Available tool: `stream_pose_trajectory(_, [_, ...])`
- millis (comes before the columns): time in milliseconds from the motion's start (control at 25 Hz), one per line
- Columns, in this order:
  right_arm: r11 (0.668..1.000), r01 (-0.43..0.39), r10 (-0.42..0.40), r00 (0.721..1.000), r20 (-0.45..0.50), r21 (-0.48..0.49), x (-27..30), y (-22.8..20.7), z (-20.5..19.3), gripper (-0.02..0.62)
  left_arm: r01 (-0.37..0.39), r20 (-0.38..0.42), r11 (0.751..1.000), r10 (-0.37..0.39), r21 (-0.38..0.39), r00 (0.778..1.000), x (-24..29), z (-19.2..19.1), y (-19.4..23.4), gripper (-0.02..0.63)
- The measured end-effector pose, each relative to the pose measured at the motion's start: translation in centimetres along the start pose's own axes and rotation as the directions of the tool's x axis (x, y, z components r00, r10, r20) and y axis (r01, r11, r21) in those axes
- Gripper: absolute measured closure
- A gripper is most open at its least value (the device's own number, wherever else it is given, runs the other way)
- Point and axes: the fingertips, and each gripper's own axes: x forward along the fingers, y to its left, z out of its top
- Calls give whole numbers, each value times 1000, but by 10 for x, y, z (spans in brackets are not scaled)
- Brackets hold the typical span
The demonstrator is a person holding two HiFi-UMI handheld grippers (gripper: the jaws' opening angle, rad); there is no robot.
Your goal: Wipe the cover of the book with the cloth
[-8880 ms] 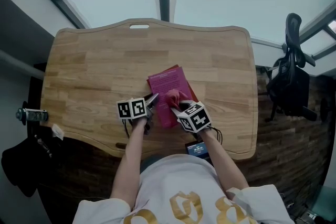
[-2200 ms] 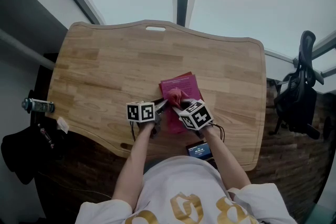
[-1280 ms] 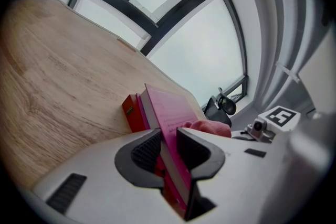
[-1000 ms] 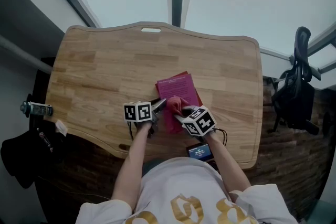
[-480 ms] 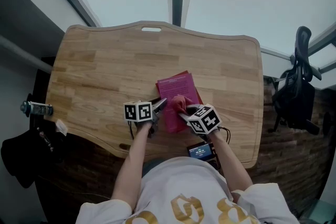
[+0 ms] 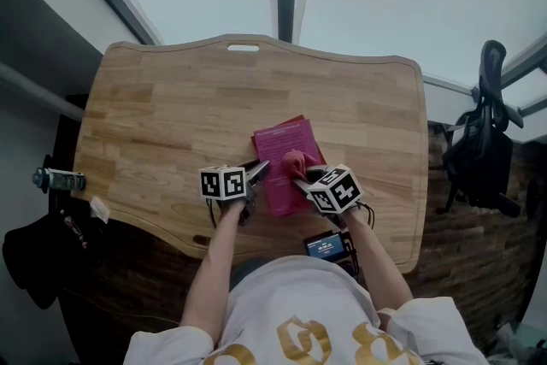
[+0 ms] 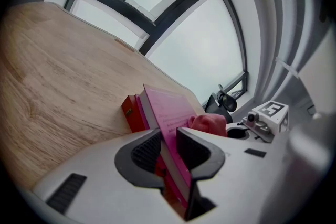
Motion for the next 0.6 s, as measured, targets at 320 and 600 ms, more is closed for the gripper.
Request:
stream_pose_trajectory(320, [999,28,-28,1000,-1,-23,5,-16,16,526,-14,-19,1000,14,2,1000,1,1,0,506])
stream_pose_trajectory(600, [999,31,-31,1000,1,-42,12,-26,32,526,-21,-34,1000,21,6,999,1,0,0,506])
